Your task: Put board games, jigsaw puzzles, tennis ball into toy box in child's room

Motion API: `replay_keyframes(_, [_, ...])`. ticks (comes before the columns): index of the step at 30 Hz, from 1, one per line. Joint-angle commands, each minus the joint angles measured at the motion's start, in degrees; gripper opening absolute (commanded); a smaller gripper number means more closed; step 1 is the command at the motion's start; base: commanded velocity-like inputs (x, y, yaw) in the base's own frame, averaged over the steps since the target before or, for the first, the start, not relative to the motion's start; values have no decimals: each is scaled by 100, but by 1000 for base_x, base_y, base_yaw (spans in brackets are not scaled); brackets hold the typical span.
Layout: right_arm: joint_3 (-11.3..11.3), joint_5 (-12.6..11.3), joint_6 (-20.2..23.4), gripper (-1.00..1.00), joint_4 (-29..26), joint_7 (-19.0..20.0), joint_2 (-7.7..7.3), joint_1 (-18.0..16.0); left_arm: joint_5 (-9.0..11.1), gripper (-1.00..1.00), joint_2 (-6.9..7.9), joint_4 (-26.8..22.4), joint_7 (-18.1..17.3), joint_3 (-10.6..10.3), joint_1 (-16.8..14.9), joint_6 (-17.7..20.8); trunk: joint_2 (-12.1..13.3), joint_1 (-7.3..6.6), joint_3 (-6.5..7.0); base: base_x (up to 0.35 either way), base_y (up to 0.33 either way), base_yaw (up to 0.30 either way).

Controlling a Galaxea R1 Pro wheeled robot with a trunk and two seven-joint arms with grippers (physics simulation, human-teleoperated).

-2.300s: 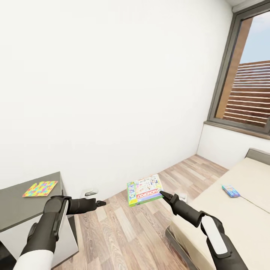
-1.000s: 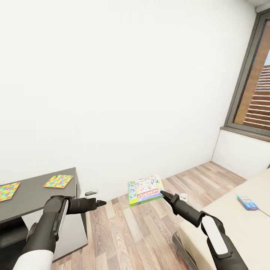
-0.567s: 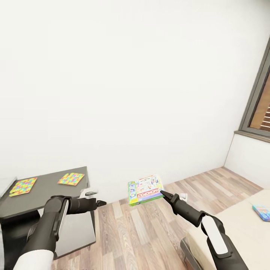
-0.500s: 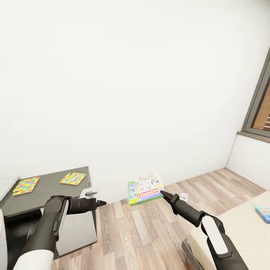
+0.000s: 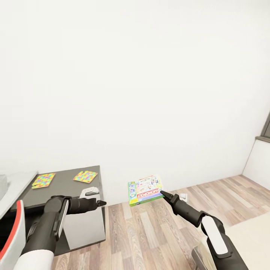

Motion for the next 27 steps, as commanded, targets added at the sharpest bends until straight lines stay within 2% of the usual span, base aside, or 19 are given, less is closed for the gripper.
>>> replay_keyframes(1, [-11,0,34,-100,1,20,2,-2,-60,100,-8,-3,-58,18,-4,21,-5,2,-2,0,0,57])
replay_keyframes(14, [-11,0,33,-100,-22,16,1,-2,-60,100,-3,-3,-59,21,-4,21,-5,2,6,0,0,19])
replay_keyframes(27, [-11,0,35,-100,-33,16,3,-2,-43,100,-1,-3,-68,27,-4,21,-5,2,66,0,0,217])
